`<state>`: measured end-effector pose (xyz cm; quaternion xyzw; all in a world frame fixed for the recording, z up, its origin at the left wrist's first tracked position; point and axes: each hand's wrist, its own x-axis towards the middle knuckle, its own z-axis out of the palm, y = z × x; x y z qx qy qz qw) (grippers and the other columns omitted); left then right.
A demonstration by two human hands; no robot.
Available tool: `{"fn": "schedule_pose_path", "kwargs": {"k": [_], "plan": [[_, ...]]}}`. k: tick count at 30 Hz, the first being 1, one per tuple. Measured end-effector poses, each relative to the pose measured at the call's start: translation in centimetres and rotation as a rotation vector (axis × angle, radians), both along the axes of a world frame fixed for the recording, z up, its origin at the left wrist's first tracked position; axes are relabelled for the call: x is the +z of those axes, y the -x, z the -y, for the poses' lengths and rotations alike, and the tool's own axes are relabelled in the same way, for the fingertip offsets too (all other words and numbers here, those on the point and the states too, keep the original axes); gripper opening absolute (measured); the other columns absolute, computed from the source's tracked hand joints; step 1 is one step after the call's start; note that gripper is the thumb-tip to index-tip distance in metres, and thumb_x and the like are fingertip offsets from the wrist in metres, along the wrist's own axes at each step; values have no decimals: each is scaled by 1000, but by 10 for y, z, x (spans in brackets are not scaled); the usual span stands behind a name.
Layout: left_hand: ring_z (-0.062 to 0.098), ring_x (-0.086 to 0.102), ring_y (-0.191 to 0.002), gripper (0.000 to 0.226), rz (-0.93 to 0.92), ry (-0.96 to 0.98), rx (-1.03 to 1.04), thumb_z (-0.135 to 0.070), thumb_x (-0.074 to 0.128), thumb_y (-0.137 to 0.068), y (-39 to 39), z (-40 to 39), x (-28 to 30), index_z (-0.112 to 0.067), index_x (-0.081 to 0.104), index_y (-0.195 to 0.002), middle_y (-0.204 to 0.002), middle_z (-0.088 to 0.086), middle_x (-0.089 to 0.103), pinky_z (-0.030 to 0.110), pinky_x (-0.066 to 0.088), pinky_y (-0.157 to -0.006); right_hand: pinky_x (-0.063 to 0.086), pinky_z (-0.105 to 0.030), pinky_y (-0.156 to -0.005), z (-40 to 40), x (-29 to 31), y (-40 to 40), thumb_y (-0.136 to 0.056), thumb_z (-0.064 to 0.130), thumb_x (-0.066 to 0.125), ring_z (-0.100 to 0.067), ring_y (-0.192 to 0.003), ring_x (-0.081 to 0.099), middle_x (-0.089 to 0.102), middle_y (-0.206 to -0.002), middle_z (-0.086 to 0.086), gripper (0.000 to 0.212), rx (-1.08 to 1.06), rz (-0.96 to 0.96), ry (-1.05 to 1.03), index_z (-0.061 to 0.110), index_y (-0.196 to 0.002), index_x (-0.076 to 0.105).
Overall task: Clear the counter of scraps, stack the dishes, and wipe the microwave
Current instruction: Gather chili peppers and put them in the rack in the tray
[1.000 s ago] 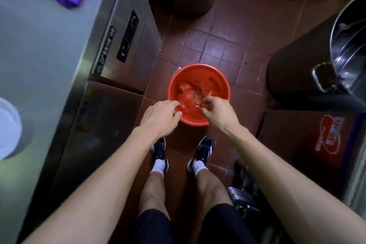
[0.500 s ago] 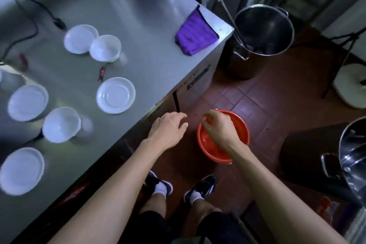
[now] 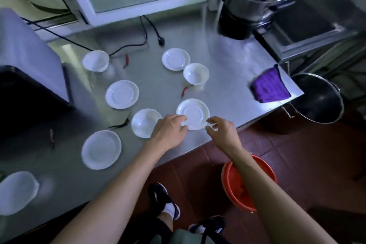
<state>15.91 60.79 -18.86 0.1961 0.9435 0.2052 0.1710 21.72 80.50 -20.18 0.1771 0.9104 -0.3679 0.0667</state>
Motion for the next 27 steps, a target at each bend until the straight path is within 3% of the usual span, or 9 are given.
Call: {"fn": "schedule_pose_path", "kwargs": {"k": [5,12,21,25,27], "plan": [[21,52,-125,39,3,-48,95,-38,50,-98,39,55,5,-24,58,-133,-134,-1,62,38,44,-102,47,-26,-80,49,5,47,-90,22,67,-16,-94,65,71,-114,3,28,13,24,-19,20,-117,69],[25,53,-122,37,20,-45,126,-37,51,-96,62,87,-4,-25,59,-131,-132,-1,63,41,44,-100,53,-37,-89,76,-11,87,-92,22,61,-24,-107,64,70,-117,-2,34,2,84,-103,18,-126,64],[23,53,-124,37,80,-36,148,-37,52,-98,99,89,-23,-23,60,-131,-133,-3,62,39,44,-102,34,-40,-96,67,-45,140,-96,28,55,-27,-119,53,64,-123,-3,33,34,94,-240,23,-128,60],[22,53,-124,36,100,2,128,-36,53,-98,123,79,-25,-23,60,-131,-133,-3,62,38,44,-101,33,-41,-93,60,-52,168,-95,26,50,-28,-114,54,66,-115,-6,31,-36,101,-215,21,-123,62],[21,53,-125,36,106,18,124,-37,52,-99,135,73,-27,-24,59,-132,-134,-5,62,38,45,-101,34,-42,-90,60,-54,181,-92,23,50,-29,-104,55,66,-102,-5,22,-64,127,-208,19,-107,65]]}}
